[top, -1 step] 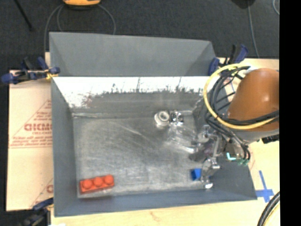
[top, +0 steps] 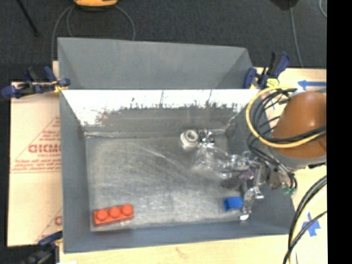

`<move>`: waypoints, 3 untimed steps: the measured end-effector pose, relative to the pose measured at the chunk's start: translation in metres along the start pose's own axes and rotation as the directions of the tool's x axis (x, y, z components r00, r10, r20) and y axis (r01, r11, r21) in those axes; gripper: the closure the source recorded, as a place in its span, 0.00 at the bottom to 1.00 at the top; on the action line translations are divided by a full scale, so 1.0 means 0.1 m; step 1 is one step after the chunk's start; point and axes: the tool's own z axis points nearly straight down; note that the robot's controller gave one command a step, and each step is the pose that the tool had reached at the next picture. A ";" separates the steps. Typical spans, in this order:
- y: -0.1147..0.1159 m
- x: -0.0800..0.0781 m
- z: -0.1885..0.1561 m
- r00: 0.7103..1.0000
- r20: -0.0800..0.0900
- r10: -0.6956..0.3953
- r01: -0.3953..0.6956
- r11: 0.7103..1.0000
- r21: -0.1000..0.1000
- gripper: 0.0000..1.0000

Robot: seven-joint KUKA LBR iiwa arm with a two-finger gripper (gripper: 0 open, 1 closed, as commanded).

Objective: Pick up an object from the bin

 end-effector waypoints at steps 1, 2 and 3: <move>-0.04 -0.10 0.62 0.962 0.006 -0.273 0.273 0.962 0.002 0.00; -0.04 -0.11 0.60 0.961 0.009 -0.275 0.275 0.961 0.005 1.00; -0.04 -0.15 0.04 0.961 0.010 -0.276 0.276 0.961 0.005 1.00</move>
Offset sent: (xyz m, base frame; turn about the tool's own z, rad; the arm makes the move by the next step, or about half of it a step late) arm 0.0085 -0.0020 -0.0623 -0.2782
